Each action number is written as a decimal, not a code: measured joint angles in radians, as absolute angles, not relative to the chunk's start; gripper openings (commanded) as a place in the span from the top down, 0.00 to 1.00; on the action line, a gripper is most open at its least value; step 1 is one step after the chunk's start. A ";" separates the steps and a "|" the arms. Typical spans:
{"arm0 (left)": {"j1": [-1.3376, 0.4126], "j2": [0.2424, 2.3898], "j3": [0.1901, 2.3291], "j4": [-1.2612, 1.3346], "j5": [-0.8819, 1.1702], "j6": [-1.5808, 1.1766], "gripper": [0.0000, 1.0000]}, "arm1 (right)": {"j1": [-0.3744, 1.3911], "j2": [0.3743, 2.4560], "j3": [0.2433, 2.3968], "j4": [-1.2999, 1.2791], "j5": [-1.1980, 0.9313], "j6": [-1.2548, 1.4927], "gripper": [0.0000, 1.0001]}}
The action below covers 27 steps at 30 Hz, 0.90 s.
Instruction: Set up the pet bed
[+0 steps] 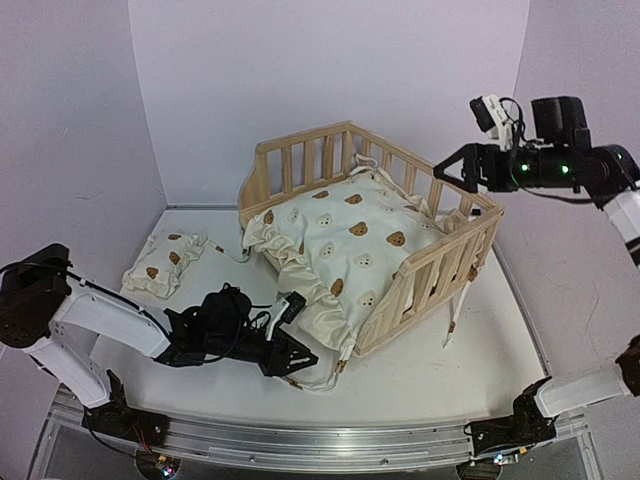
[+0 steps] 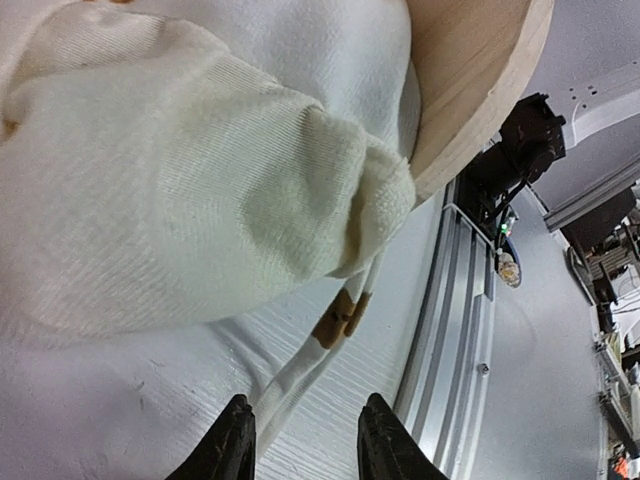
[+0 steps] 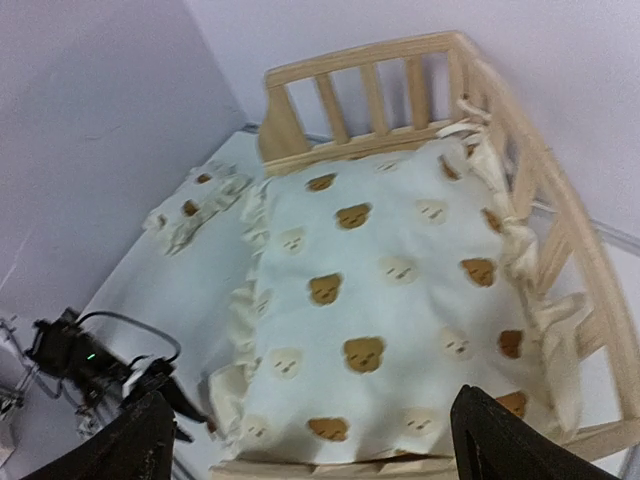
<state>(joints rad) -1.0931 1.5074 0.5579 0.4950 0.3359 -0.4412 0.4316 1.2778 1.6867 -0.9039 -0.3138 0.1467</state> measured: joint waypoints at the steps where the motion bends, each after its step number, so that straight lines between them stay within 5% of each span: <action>1: -1.099 1.540 0.563 0.519 0.332 -0.431 0.68 | 0.437 1.225 1.614 -0.881 -0.361 0.158 0.04; 10: -1.185 1.744 0.662 0.659 0.336 -0.341 0.73 | 0.531 1.076 1.297 -0.762 -0.600 0.211 0.06; 18: -1.256 1.708 0.605 0.691 0.214 -0.351 0.54 | 0.531 0.999 1.274 -0.754 -0.617 0.210 0.06; 27: -1.364 1.665 0.568 0.670 0.125 -0.397 0.67 | 0.531 0.997 1.273 -0.752 -0.615 0.195 0.06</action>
<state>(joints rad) -1.3636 1.6650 0.5682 0.6697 0.1253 -0.3973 0.5308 0.9970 1.2732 -0.7521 -0.6147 0.1947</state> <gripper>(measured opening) 0.363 0.942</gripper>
